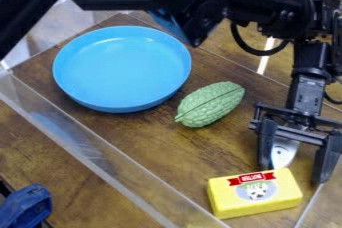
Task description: Remove the white object from inside the blue tray and put it on the table
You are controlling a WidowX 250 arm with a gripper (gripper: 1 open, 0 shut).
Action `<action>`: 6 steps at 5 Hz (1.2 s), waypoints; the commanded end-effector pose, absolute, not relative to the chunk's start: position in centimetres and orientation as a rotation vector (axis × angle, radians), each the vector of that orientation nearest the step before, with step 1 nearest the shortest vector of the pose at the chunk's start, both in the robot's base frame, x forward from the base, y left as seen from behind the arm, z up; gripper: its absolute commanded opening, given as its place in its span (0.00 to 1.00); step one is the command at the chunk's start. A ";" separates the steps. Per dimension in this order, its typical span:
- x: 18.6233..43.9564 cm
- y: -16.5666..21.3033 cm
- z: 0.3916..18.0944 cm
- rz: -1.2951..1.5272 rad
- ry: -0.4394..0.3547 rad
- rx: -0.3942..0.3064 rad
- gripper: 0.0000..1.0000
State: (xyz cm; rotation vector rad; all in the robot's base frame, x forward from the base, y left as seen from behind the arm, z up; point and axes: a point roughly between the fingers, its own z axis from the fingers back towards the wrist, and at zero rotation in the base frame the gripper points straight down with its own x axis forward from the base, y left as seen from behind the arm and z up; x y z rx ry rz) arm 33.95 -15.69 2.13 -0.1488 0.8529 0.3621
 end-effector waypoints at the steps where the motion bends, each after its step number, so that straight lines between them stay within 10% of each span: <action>1: 33.9 -18.3 4.8 0.281 0.784 -0.160 1.00; 6: 33.8 -18.2 4.0 0.199 0.853 -0.104 1.00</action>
